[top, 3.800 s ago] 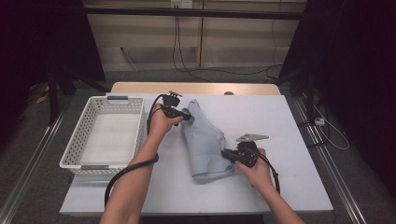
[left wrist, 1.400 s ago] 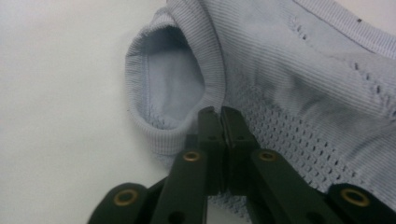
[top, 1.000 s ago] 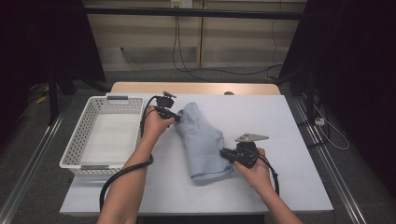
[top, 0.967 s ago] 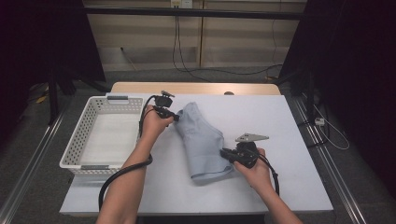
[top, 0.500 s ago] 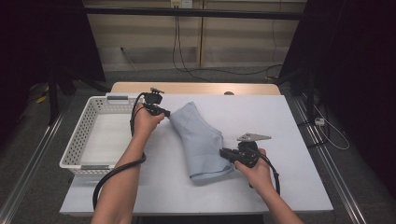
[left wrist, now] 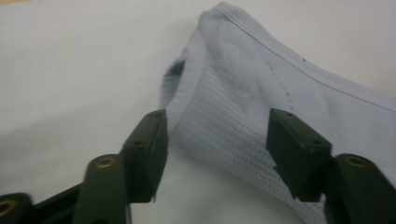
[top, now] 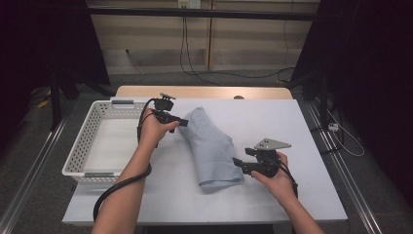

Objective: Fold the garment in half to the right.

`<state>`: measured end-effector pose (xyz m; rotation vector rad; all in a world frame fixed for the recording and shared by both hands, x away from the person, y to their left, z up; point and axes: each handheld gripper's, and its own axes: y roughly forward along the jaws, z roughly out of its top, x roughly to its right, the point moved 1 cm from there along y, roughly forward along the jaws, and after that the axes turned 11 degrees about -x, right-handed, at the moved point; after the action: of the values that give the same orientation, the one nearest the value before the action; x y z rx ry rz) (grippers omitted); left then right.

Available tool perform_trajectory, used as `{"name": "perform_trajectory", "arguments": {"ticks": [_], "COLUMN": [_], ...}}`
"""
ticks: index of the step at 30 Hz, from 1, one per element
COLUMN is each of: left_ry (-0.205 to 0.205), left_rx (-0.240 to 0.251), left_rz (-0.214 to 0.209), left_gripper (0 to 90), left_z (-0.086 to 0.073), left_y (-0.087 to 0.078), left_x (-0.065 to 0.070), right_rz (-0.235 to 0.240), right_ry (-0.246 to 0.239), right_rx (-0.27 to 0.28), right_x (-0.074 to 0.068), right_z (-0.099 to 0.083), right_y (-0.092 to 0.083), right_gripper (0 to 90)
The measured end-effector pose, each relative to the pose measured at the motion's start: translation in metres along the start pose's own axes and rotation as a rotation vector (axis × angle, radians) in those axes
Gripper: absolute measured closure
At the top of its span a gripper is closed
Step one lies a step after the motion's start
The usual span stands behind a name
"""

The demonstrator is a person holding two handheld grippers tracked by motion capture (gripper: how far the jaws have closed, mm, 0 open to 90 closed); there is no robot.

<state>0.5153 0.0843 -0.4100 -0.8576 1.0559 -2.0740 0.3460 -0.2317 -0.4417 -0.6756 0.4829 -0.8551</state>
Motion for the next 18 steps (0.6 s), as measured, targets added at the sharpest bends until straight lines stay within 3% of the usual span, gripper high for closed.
{"name": "perform_trajectory", "arguments": {"ticks": [6,9,13,18], "left_ry": [0.008,0.038,0.072,0.080], "left_rx": [-0.002,-0.015,-0.008,0.003], "left_rz": [-0.024,-0.024,-0.036,-0.043], "left_gripper": [24.3,20.3,18.1,16.2], "left_z": [-0.006,-0.009,-0.013,-0.015], "left_y": [-0.009,-0.013,-0.016,-0.017], "left_x": [0.010,0.017,0.025,0.032], "right_rz": [0.008,0.017,0.027,0.033], "right_ry": [-0.008,-0.004,-0.008,-0.004], "right_rx": [0.005,0.018,0.018,0.012], "right_x": [0.002,0.003,0.004,0.006], "right_z": [-0.005,-0.006,-0.009,-0.012], "right_y": [-0.006,-0.008,-0.010,-0.012], "right_gripper": [24.8,22.2,19.8,17.6]}}
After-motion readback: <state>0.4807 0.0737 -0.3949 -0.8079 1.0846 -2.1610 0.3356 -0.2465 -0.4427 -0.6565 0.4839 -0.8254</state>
